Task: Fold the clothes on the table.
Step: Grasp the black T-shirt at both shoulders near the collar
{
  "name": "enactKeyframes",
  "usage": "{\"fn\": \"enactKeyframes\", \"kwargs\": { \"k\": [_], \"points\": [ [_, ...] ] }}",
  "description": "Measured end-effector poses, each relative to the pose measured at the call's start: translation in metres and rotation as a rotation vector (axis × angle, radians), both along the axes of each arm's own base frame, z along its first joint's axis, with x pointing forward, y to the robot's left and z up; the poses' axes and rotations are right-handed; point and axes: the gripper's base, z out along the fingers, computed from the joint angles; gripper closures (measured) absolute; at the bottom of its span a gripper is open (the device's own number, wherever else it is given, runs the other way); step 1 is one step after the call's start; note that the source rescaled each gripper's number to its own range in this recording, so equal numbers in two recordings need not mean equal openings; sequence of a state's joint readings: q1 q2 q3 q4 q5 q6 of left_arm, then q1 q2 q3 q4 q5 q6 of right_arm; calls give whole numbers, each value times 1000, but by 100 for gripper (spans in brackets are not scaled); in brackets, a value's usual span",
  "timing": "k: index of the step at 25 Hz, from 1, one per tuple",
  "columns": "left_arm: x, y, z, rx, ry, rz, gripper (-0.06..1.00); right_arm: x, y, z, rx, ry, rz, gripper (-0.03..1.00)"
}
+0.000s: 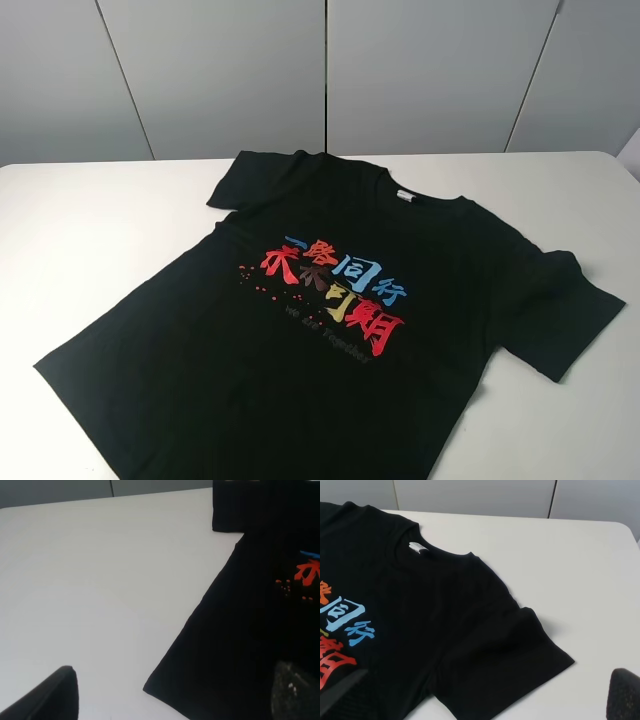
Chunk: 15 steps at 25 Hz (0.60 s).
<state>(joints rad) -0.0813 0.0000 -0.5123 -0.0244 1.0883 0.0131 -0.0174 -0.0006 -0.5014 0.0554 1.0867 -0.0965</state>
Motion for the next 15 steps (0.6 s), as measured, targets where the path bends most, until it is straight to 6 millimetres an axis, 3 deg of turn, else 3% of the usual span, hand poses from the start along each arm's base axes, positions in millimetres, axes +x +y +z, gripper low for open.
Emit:
{"fn": "enactKeyframes", "kwargs": {
  "k": [15],
  "points": [
    [0, 0, 0, 3, 0, 2, -6, 0, 0, 0, 4, 0, 1, -3]
  ]
}}
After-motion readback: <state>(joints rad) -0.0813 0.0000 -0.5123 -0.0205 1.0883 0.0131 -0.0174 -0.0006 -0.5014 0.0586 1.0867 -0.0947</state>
